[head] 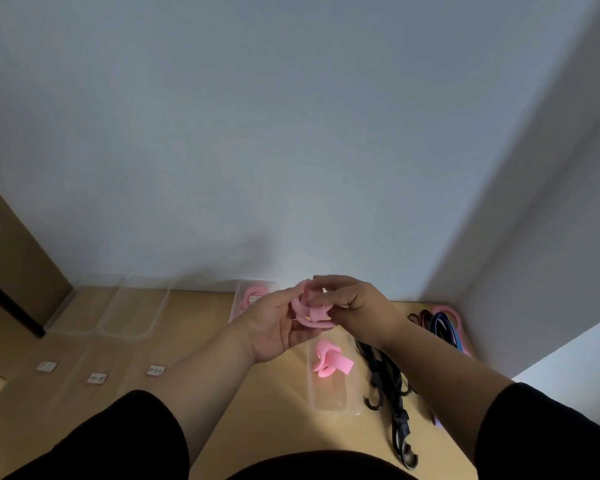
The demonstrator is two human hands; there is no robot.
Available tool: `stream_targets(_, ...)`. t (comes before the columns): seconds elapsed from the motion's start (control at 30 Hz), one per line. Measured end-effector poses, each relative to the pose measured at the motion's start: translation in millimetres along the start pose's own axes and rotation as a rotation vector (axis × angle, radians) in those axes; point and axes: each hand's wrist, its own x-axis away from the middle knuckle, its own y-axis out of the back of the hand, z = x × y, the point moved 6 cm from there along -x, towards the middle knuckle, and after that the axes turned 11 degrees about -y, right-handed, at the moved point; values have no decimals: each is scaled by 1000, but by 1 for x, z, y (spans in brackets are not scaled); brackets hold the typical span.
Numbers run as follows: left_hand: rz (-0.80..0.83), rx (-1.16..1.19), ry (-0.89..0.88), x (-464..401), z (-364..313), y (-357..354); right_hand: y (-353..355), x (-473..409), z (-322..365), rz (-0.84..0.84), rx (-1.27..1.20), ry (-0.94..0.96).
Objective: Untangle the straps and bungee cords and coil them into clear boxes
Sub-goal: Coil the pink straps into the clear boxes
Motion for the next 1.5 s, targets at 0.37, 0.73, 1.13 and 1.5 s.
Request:
stream_targets(0.37,-77,-136,-61,0,0,12,-5,-4,6,-28,-56,-99)
stream_targets(0.73,-66,-274,-120,-6,-4,16,-6,-10,-12,-93,-102,-321)
stream_targets(1.13,-32,-265,-45,-5,-2,22,-13,-12,-39,14,-293,-511)
stream_targets(1.5,-193,-326,-148,-5,-2,42,-24,-10,-37,85,-140,-555)
